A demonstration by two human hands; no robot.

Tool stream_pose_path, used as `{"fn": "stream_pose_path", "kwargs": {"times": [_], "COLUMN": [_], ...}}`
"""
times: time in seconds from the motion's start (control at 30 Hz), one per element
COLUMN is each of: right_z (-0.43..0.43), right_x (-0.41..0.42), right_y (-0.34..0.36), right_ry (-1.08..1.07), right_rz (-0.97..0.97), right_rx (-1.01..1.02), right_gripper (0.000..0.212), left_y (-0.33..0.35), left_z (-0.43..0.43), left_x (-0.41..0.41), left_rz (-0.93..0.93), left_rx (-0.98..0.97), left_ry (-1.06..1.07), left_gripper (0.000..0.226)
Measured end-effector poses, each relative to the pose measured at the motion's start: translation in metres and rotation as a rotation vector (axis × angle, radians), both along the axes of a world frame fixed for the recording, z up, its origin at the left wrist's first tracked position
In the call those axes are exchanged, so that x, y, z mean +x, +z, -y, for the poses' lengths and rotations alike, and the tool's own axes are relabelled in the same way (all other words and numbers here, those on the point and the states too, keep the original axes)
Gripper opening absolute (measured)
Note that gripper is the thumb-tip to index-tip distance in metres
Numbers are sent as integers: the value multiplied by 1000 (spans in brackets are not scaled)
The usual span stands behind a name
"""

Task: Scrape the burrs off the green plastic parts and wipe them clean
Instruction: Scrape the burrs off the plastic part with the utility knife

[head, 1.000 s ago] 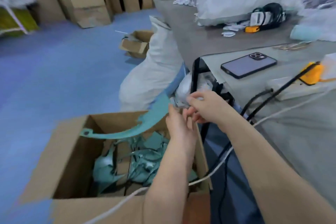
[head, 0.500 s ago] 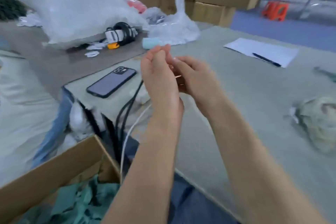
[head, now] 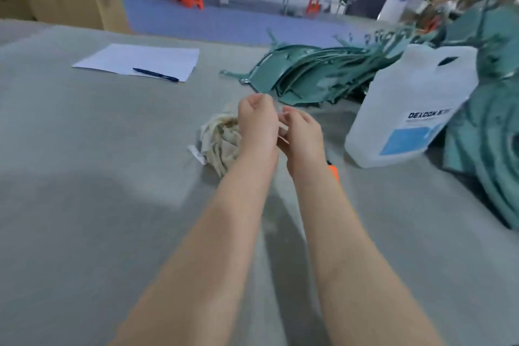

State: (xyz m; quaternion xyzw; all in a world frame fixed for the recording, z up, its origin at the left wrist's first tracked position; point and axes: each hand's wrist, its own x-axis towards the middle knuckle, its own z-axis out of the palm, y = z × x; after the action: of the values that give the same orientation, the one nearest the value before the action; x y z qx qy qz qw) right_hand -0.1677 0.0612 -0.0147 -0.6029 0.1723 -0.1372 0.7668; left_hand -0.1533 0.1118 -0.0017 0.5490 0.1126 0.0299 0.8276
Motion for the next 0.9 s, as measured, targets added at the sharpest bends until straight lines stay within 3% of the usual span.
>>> {"fn": "stream_pose_path", "kwargs": {"times": [0.13,0.3,0.43,0.53,0.63,0.77,0.9], "right_z": [33,47,54,59,62,64,49], "right_x": [50,102,134,152,166,167,158], "right_y": [-22,-36,-43,-42,-41,-39,-43], "right_ry": [-107,-79,-46,-23,-2,-74,-150], "right_rz": [-63,-173,-184,-163,-168,-177,-184], "right_rx": [-21,26,-35,-27,-20,37,-155], "right_gripper": [28,31,52,57,50,12,28], "left_y": [-14,-38,-52,-56,-56,-60,-57], "left_z": [26,39,43,47,52,51,46], "left_x": [42,86,107,119,122,121,118], "left_rz": [-91,-200,-247,-245,-246,-248,-247], "left_rx": [62,40,37,22,-11,-35,-37], "left_ry": [-75,-120,-147,-149,-170,-174,-126], "left_gripper": [17,13,9,19,19,17,20]}}
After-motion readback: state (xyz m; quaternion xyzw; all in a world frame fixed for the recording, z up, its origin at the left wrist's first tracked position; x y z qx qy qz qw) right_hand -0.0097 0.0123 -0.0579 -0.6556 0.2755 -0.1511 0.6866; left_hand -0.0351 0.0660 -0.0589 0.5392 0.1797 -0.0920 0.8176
